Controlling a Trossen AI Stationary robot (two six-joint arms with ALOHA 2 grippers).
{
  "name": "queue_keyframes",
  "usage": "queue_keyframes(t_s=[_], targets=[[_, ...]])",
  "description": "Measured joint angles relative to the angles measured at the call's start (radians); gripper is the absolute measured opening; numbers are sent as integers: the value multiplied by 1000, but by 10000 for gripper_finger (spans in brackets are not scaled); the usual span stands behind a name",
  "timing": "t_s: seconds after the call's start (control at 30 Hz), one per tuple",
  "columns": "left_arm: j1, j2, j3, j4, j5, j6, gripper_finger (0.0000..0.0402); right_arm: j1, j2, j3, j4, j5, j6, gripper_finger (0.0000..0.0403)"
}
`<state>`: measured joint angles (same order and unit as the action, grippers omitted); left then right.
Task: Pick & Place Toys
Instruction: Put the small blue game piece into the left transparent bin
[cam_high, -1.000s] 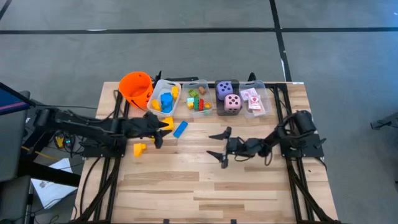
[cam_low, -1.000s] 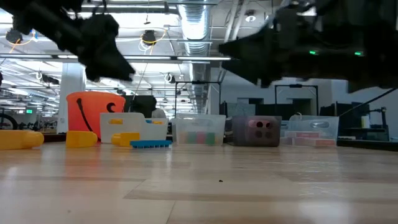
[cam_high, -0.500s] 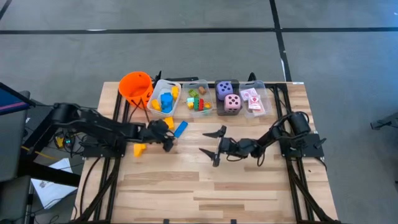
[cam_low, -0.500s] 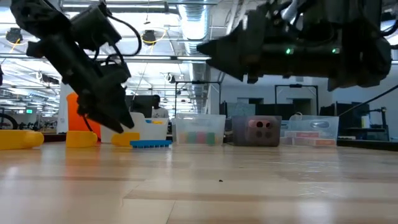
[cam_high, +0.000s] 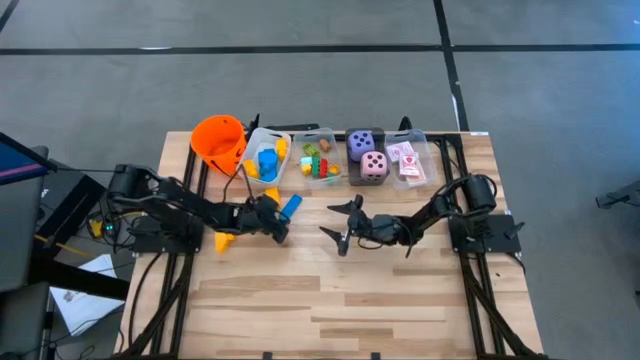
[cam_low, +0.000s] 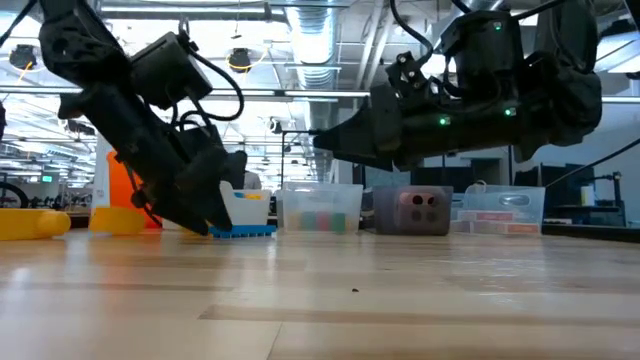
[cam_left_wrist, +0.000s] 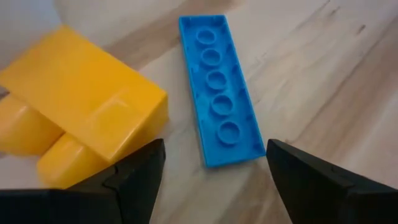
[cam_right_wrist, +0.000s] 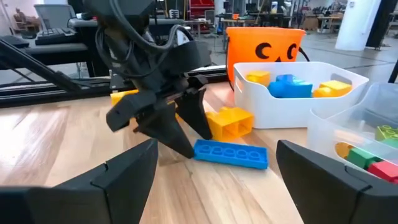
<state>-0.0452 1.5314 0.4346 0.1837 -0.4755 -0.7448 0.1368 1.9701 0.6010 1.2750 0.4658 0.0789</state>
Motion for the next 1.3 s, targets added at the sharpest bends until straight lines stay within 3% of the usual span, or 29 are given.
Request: queue_keyframes(t_s=[0.5,0.63,0.8,1.1,1.3], targets=[[-5,181,103,25,-129,4,272,0,0,0,-13,-1,1,320],[-20,190,103,22,-139,-1,230,0,0,0,-15,-1,1,320],[-48,188,103,23,-137,-6,139,0,0,0,-28,-1,1,320],[-166,68,98,52,-12,1,129,0,0,0,-62,4,1,320],[-202,-99,99,26,-119,52,129,0,0,0,-61,4,1,320]])
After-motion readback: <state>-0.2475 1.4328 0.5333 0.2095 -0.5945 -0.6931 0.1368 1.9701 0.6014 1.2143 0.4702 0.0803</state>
